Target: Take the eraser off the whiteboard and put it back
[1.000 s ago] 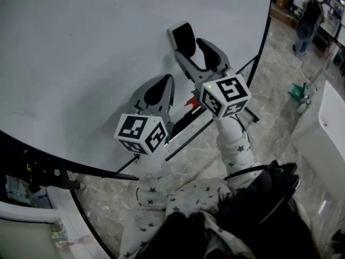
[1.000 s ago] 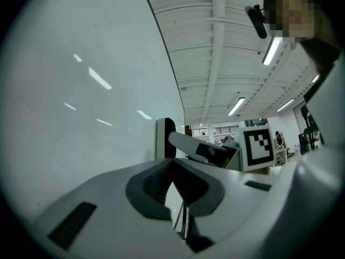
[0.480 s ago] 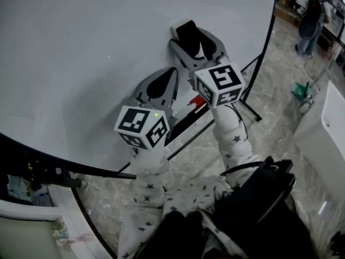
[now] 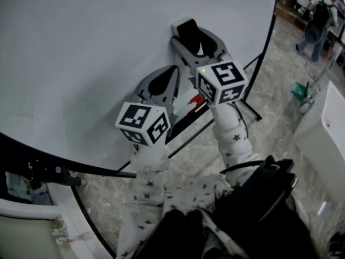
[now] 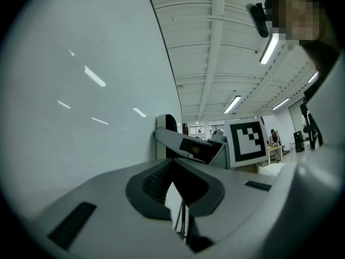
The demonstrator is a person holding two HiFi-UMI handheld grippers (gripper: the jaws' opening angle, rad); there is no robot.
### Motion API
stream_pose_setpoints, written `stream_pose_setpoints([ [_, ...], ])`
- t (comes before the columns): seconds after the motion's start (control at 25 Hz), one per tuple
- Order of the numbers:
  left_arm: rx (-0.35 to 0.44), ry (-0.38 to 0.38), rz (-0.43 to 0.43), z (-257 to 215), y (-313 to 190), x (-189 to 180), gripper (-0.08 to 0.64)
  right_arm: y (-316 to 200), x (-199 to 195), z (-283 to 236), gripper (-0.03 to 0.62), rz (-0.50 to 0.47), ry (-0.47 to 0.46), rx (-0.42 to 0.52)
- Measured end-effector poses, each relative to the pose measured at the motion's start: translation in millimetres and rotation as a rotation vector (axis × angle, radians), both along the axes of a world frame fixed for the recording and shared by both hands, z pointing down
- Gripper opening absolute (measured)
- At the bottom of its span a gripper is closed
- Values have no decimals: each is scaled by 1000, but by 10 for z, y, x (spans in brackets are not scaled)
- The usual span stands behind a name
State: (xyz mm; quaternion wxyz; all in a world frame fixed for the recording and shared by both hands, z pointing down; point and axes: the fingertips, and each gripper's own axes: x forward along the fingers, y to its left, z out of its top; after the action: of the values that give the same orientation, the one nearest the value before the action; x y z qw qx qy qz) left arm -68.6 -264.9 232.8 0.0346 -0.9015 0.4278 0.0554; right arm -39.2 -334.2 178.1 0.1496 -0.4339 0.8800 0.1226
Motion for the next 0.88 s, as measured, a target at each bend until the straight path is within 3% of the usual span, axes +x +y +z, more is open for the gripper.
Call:
stream_pose_setpoints([
  [0.36, 3, 0, -16, 21, -29, -69, 2, 58, 60, 72, 258, -28, -51, -45],
  [0.88, -41, 64, 6, 140, -16, -11, 2, 346, 216, 302, 258, -37, -67, -106],
])
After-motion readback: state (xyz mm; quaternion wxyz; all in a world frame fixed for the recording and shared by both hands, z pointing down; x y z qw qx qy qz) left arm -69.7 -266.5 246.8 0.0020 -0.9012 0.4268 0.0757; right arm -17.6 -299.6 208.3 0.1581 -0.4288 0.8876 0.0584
